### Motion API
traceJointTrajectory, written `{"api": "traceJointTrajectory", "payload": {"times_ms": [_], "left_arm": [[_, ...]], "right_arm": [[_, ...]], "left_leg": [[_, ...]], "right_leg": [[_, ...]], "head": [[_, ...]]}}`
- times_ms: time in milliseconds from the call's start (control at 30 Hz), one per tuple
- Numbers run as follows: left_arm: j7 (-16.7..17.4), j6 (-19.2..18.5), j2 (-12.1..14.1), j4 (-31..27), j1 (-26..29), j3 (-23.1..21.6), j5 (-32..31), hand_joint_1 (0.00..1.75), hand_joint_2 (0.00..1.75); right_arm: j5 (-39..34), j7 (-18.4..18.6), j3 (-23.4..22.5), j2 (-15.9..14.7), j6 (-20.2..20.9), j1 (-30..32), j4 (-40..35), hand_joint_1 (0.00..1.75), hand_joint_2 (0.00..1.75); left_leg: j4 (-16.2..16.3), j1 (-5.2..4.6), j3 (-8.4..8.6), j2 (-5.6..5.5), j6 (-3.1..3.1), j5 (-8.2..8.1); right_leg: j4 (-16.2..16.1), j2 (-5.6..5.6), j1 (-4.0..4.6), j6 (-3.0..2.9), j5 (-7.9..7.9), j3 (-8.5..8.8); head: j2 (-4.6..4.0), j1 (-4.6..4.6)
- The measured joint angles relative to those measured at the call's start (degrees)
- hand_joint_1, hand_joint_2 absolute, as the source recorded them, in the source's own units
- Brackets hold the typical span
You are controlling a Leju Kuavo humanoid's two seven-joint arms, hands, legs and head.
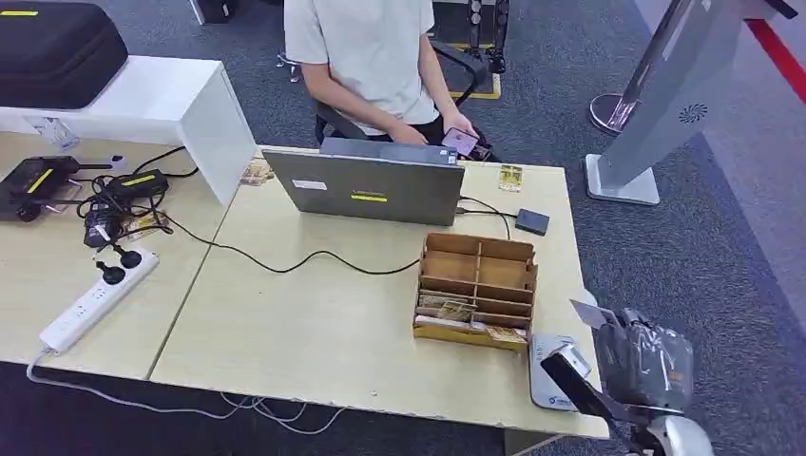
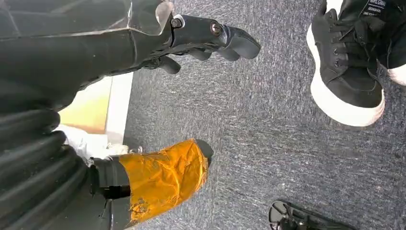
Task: Pass the card to the sensor for recognition and then transmit it.
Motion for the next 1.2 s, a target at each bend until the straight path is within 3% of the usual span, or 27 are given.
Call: {"api": "traceJointTrajectory", "payload": {"times_ms": [700,1200], "left_arm": [[-0.18,0.26,-0.02,0.0,-0.04,0.0,-0.48,0.0,1.75],[-0.52,0.5,0.02,0.0,-0.05,0.0,-0.85,0.0,1.75]], "right_arm": [[3.34,-2.27,-4.35,2.47,0.07,0.82,8.35,1.75,1.75],[4.02,-2.49,-4.63,3.45,-0.2,0.08,10.03,1.75,1.75]], "left_leg": [[0.0,0.0,-0.02,0.0,0.0,0.0],[0.0,0.0,-0.01,0.01,0.0,0.0]], "right_leg": [[0.0,0.0,0.0,0.0,0.0,-0.02],[0.0,0.01,0.0,0.0,0.01,-0.02]], "head": [[0.0,0.0],[0.0,0.0]]}}
